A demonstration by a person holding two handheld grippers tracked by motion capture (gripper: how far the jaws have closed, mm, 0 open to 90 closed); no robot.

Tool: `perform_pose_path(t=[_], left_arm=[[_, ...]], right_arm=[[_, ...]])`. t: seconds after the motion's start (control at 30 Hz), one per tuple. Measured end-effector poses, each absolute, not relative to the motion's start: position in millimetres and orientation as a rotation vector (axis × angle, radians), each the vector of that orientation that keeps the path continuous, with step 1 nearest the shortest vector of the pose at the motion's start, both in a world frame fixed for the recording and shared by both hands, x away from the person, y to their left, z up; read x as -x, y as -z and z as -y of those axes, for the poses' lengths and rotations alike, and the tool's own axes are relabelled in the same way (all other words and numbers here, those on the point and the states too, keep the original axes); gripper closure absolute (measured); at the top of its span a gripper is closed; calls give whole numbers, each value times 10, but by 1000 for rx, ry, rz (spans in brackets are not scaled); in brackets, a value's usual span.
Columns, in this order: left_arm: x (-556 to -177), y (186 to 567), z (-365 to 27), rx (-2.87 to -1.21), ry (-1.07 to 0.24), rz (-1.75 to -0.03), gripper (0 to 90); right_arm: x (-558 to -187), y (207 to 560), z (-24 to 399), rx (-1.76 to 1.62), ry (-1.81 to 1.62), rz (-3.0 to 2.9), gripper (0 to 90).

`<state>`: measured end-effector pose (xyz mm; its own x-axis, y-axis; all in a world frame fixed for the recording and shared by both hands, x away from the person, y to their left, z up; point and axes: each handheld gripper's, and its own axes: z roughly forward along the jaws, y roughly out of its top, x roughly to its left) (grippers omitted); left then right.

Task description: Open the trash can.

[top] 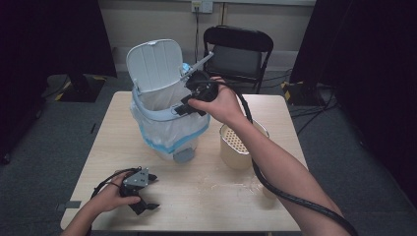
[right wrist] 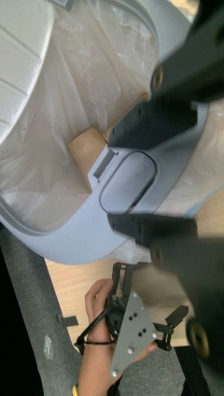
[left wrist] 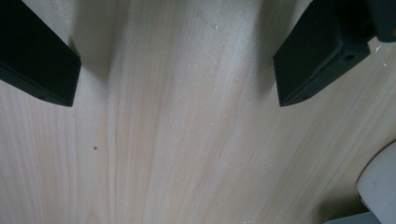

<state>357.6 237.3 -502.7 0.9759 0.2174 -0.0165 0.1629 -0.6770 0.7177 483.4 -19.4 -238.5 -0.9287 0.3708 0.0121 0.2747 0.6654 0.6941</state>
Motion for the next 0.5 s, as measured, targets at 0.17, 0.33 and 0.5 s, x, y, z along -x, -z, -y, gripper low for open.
perform_pose_path(t=[0.17,0.33,0.5], left_arm=[[-3576,5026,-2373,-2328,-94,-263,0],[-3576,5026,-2373,-2328,-93,-264,0],[-3577,5026,-2374,-2327,-92,-263,0]], right_arm=[[-4761,2399,273,-526,-1122,-2717,329],[-4681,2380,395,-521,-1162,-2690,262],[-4595,2375,545,-514,-1189,-2663,235]])
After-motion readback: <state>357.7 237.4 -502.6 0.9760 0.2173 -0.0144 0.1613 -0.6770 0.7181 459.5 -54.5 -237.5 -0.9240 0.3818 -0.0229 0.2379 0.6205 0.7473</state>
